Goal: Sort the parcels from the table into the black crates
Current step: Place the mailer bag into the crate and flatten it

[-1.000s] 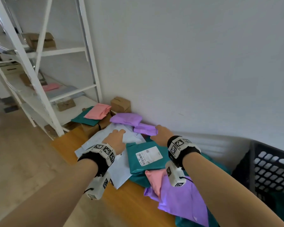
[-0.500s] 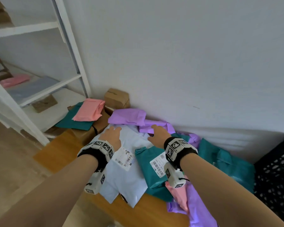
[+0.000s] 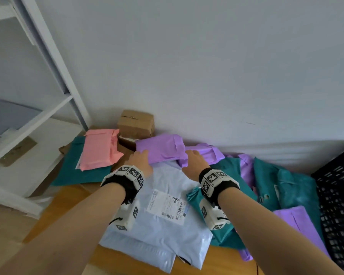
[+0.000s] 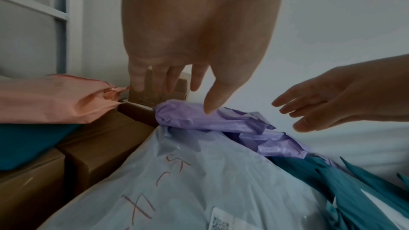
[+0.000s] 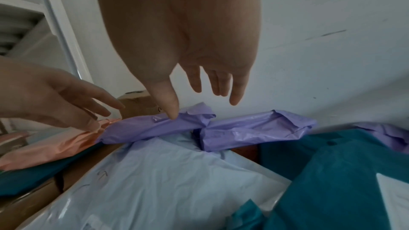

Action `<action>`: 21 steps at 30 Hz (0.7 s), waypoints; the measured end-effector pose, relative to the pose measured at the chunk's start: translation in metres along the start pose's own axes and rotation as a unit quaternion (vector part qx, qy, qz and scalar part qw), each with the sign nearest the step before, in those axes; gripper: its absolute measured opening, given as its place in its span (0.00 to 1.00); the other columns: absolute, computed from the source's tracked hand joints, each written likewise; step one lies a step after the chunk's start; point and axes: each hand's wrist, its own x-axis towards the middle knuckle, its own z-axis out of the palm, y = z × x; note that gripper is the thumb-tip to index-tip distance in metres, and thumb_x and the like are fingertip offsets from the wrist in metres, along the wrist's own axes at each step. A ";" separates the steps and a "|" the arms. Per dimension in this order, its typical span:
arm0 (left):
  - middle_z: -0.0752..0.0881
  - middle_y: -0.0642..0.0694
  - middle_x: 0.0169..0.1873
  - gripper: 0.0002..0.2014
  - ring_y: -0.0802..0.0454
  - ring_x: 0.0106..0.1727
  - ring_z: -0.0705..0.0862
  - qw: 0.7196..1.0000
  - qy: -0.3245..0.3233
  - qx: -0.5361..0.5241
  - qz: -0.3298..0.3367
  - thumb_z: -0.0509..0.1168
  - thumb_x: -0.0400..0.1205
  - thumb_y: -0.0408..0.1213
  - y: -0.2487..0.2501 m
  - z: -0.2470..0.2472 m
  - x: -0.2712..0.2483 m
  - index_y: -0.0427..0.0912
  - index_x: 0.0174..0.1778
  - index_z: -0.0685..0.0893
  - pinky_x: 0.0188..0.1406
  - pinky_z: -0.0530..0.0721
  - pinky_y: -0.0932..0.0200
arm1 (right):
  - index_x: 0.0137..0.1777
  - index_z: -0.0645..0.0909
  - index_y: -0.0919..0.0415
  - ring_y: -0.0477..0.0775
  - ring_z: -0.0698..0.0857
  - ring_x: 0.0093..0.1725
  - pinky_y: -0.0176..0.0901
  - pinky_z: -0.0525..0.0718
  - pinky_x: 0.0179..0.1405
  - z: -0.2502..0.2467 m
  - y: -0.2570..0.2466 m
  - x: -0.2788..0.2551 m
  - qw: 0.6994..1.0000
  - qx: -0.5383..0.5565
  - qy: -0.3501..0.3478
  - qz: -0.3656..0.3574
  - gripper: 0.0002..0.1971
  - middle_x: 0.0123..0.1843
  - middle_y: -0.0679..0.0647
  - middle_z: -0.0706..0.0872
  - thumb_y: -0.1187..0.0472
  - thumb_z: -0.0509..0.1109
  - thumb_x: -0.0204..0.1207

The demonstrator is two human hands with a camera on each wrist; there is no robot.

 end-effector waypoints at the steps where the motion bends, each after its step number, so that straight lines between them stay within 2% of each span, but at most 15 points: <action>1: 0.69 0.37 0.73 0.34 0.37 0.72 0.71 1.000 -0.007 0.003 0.004 0.63 0.77 0.38 -0.001 0.001 0.005 0.47 0.80 0.60 0.69 0.74 0.46 | 0.80 0.59 0.63 0.66 0.68 0.76 0.56 0.71 0.73 0.002 -0.001 0.004 1.000 0.000 0.003 0.006 0.32 0.78 0.64 0.64 0.64 0.66 0.77; 5: 0.54 0.38 0.81 0.37 0.40 0.81 0.58 0.999 -0.013 0.023 0.027 0.62 0.79 0.36 -0.003 0.009 0.026 0.50 0.83 0.53 0.75 0.65 0.48 | 0.80 0.57 0.59 0.67 0.70 0.74 0.60 0.75 0.69 0.008 -0.003 0.024 1.000 -0.002 0.012 0.027 0.33 0.78 0.64 0.62 0.63 0.66 0.77; 8: 0.51 0.38 0.82 0.37 0.41 0.82 0.55 0.999 -0.011 0.028 0.038 0.63 0.79 0.37 -0.006 0.014 0.038 0.52 0.83 0.52 0.76 0.64 0.49 | 0.83 0.52 0.54 0.68 0.72 0.73 0.60 0.76 0.68 0.013 -0.003 0.041 0.999 -0.001 0.015 0.028 0.36 0.79 0.64 0.59 0.60 0.66 0.78; 11: 0.49 0.39 0.82 0.39 0.40 0.82 0.54 0.998 -0.024 0.035 0.040 0.65 0.79 0.41 -0.011 0.017 0.048 0.53 0.83 0.51 0.76 0.65 0.47 | 0.83 0.50 0.51 0.68 0.70 0.75 0.57 0.76 0.69 0.015 -0.004 0.057 1.000 -0.006 0.010 0.020 0.40 0.82 0.65 0.52 0.64 0.68 0.77; 13: 0.48 0.40 0.83 0.40 0.40 0.82 0.54 0.998 -0.029 0.033 0.042 0.66 0.80 0.42 -0.012 0.018 0.054 0.54 0.83 0.50 0.77 0.65 0.46 | 0.82 0.53 0.49 0.68 0.69 0.76 0.56 0.77 0.68 0.016 -0.005 0.066 1.000 -0.004 0.005 0.020 0.39 0.82 0.64 0.53 0.67 0.68 0.76; 18: 0.49 0.40 0.83 0.33 0.39 0.81 0.58 0.997 -0.027 0.012 0.071 0.61 0.83 0.46 -0.012 0.015 0.064 0.56 0.83 0.55 0.77 0.65 0.46 | 0.73 0.70 0.52 0.65 0.77 0.66 0.57 0.80 0.62 0.016 -0.007 0.082 1.000 0.012 0.017 -0.003 0.28 0.68 0.60 0.70 0.70 0.62 0.73; 21: 0.51 0.39 0.83 0.29 0.37 0.81 0.57 0.997 -0.019 -0.005 0.075 0.59 0.84 0.44 -0.010 0.014 0.068 0.57 0.82 0.58 0.79 0.62 0.47 | 0.71 0.75 0.53 0.64 0.78 0.66 0.55 0.78 0.65 0.013 -0.006 0.085 1.000 0.019 0.019 -0.013 0.26 0.68 0.60 0.73 0.70 0.60 0.73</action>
